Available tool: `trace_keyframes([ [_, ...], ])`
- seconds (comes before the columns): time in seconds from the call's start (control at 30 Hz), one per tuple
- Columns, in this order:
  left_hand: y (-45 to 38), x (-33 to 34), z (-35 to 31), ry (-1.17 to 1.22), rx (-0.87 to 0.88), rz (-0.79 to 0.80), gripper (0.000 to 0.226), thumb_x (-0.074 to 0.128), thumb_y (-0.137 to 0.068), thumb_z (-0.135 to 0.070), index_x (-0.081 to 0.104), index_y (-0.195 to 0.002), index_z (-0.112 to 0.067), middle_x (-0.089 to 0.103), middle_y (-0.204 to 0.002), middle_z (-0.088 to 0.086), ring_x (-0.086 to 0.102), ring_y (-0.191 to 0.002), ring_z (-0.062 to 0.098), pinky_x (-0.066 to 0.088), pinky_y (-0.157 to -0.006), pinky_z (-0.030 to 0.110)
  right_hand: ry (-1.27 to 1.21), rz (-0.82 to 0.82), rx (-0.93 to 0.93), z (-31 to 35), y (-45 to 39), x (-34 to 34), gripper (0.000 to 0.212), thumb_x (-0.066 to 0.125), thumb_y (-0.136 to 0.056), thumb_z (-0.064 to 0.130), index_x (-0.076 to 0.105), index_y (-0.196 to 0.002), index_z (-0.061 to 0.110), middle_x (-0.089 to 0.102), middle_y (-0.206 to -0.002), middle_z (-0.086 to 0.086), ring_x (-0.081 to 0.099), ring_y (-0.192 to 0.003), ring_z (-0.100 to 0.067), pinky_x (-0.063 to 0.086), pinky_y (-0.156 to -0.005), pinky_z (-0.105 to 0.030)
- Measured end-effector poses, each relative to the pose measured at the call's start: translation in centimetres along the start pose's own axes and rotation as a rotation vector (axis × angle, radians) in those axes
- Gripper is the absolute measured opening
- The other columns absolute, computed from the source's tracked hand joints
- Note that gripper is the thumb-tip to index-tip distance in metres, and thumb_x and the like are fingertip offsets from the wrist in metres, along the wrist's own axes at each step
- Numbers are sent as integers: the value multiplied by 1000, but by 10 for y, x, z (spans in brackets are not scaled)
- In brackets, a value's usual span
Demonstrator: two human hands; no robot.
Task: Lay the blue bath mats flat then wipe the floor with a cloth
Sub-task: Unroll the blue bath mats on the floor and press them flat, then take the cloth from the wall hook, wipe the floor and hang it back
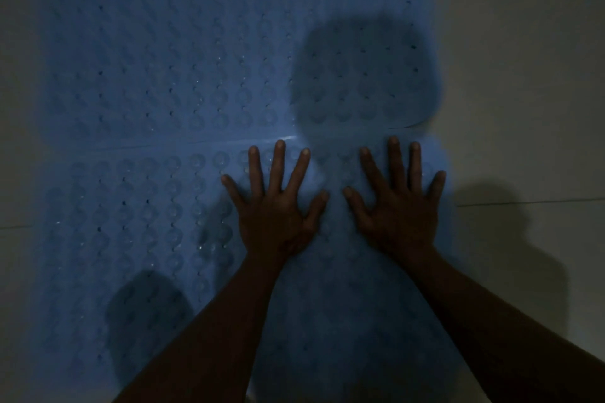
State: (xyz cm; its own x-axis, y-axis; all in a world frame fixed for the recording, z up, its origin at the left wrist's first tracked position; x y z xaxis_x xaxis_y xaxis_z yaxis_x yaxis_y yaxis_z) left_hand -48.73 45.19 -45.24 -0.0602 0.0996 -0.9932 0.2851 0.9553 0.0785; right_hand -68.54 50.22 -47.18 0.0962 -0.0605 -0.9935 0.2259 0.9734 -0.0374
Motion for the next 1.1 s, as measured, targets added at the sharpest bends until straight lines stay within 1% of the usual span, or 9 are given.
trace_keyframes([
  [0.13,0,0,0,26,0,-26,71,29,-94,-75,24,-156,-40,16,-167,0,7,-154,35,7,-111,75,-9,-28,5,2,1,-4,72,34,-91,72,18,-154,41,10,-166,0,7,-153,-28,15,-111,-68],
  [0.23,1,6,2,55,-43,49,72,19,-92,-79,7,-156,-47,-1,-168,-7,-9,-154,30,-2,-112,75,-23,57,16,2,1,-3,73,26,-91,74,13,-155,43,3,-166,3,2,-153,-28,13,-110,-71],
  [0.33,4,6,2,60,-66,66,72,18,-92,-79,7,-156,-48,-3,-168,-8,-12,-154,28,-4,-112,74,-60,141,52,3,2,-6,70,21,-91,75,6,-154,47,-2,-166,5,-2,-153,-28,7,-113,-70],
  [0.43,12,2,-1,93,-113,44,71,20,-93,-78,11,-156,-46,2,-168,-7,-7,-155,25,-3,-114,72,-106,177,139,10,10,-12,66,20,-93,72,1,-152,50,-6,-166,7,-8,-152,-25,2,-116,-67],
  [0.53,29,3,1,145,-128,70,72,18,-94,-76,5,-157,-44,-2,-168,-5,-10,-154,24,-4,-117,68,-177,182,205,21,25,-16,63,21,-97,65,3,-154,45,-5,-166,5,-11,-152,-25,-1,-117,-65],
  [0.67,74,9,10,142,-116,97,71,10,-95,-75,-7,-156,-43,-13,-167,-4,-20,-152,22,-10,-118,64,-171,193,173,34,64,-16,65,21,-97,62,3,-156,40,-5,-166,3,-14,-151,-26,-3,-119,-61],
  [0.93,93,11,15,135,-152,101,64,9,-96,-74,-11,-152,-53,-16,-166,-7,-23,-151,21,-9,-117,66,-123,169,173,41,83,-14,65,23,-96,64,2,-155,43,-7,-166,4,-14,-152,-24,0,-119,-61],
  [1.0,93,9,14,139,-151,142,63,9,-96,-74,-13,-151,-53,-21,-165,-8,-27,-150,21,-10,-116,67,-130,220,181,42,82,-16,65,21,-97,65,-2,-154,44,-12,-165,6,-18,-151,-23,-1,-120,-60],
  [1.1,89,-7,16,173,-130,291,64,13,-96,-73,-13,-151,-53,-24,-164,-8,-28,-150,22,-8,-115,69,-145,367,185,44,78,-31,64,21,-98,62,-3,-154,43,-15,-165,5,-18,-151,-25,1,-120,-60],
])
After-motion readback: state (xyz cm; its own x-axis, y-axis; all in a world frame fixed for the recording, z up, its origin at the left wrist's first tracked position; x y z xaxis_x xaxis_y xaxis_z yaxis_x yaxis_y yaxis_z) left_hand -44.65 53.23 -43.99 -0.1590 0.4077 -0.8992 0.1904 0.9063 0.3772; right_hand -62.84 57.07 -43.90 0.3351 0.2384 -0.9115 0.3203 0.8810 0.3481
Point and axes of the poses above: each hand's wrist, its own y-axis away from the middle knuckle, its own x-axis out of the palm, z = x × y, the point moved 4 cm from there along -y, towards the middle knuckle
